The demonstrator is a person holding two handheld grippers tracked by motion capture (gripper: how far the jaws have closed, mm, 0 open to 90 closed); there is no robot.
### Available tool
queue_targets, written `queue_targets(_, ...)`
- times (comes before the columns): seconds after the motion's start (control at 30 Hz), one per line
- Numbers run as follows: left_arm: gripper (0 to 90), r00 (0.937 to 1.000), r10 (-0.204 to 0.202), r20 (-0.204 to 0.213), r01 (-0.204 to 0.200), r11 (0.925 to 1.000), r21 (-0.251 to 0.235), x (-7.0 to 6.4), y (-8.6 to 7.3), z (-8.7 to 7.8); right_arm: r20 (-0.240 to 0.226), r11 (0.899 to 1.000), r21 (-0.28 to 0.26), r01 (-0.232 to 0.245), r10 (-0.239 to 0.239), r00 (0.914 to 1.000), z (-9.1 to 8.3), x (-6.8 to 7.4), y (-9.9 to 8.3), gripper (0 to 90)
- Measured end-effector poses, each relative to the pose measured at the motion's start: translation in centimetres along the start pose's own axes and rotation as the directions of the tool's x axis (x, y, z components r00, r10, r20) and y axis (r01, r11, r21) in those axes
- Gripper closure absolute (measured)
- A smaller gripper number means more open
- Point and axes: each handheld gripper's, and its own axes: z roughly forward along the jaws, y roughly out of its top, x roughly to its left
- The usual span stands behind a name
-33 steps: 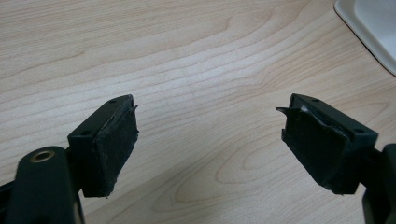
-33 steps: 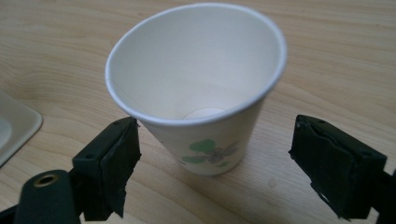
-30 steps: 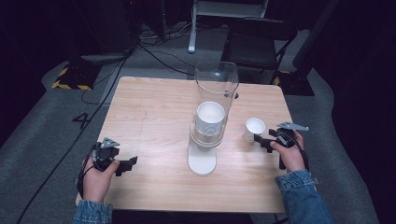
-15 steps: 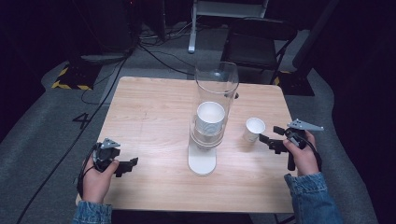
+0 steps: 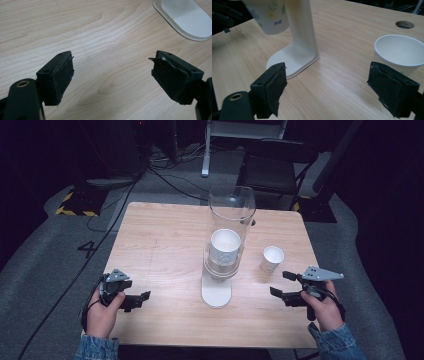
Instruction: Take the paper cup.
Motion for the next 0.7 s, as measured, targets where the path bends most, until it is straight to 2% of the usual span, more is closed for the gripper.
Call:
queue_targets(0.03,17.6,1.0000,0.000,0.000,0.000,1.0000,0.000,0.0,0.0,0.0,0.000,1.000,0.000,0.000,0.000,1.0000,0.0,0.0,0.0,16.1)
queue_targets(0.13,17.6,1.0000,0.002,-0.001,-0.002,1.0000,0.007,0.0,0.1,0.0,-0.053,1.000,0.013,0.007,-0.006,0.9986,0.4,1.2,-0.5,16.1)
queue_targets(0.3,17.7,0.9999,0.002,-0.014,-0.002,0.9999,0.011,0.2,0.1,0.0,-0.080,0.999,0.014,0.031,-0.030,0.9964,0.9,2.2,-0.5,16.2)
queue_targets(0.4,17.7,0.9999,0.002,-0.013,-0.001,0.9999,0.012,0.3,0.1,0.0,-0.119,0.999,-0.009,0.042,-0.042,0.9920,1.4,2.7,-0.6,18.6)
queue_targets(0.47,17.7,0.9999,0.004,-0.012,-0.004,0.9999,0.013,0.2,0.1,0.0,-0.130,0.999,-0.036,0.038,-0.042,0.9906,1.6,2.7,-0.8,20.9)
queue_targets(0.7,17.7,0.9999,0.006,-0.011,-0.006,0.9999,0.015,0.2,0.1,0.0,-0.132,0.996,-0.031,0.083,-0.086,0.9875,2.2,3.2,-1.1,19.2)
